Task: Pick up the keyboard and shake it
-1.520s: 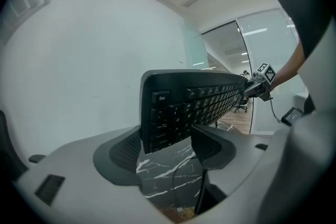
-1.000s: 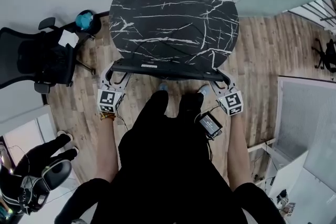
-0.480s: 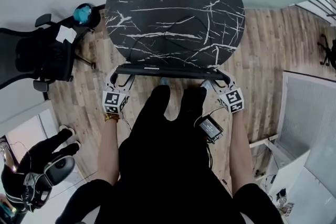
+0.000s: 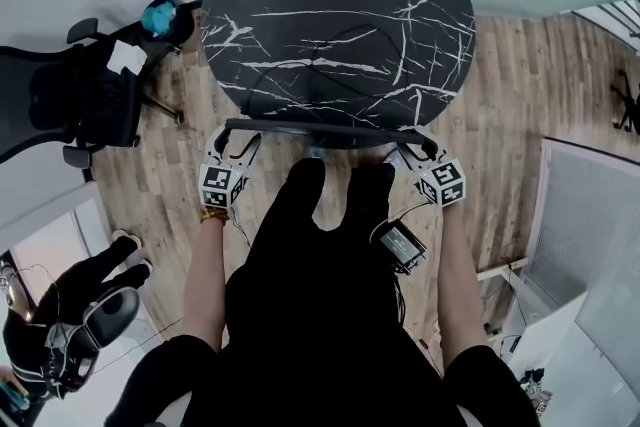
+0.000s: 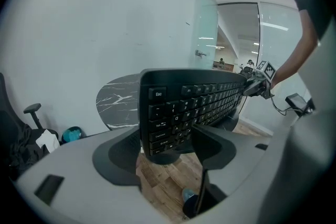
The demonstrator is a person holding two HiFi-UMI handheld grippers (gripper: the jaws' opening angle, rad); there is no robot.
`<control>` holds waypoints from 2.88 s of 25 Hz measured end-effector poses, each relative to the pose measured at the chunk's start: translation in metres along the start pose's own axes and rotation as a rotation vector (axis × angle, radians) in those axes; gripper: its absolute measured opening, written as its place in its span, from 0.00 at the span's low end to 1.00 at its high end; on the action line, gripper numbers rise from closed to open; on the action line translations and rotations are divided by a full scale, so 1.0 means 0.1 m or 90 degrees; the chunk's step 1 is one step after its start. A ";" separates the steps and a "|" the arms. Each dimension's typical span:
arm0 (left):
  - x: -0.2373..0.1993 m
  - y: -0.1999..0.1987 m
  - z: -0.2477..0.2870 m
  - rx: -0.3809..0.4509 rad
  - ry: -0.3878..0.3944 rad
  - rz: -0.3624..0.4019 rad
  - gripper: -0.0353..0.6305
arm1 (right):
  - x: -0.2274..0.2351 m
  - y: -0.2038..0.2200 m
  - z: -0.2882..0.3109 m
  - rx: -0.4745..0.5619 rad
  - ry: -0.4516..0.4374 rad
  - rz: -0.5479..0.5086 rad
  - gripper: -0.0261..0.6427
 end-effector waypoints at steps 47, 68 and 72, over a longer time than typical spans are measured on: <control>-0.03 0.28 0.45 -0.079 0.035 -0.148 0.50 | 0.34 0.37 0.48 0.001 0.015 0.393 0.36; 0.35 -1.80 -0.41 0.271 -0.024 0.028 0.50 | -0.26 -1.78 -0.75 0.348 0.119 0.160 0.34; 0.74 -2.35 -0.60 0.347 0.031 0.038 0.49 | -0.62 -2.37 -1.16 0.430 0.125 0.071 0.33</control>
Point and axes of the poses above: the fingertips, and each gripper's own axes: z forward along the fingers, x to its right, y out of its underside, the point moved 5 cm from there along -z, backward along the fingers, and after that the axes turned 10 degrees about -x, right-handed, at the moved point
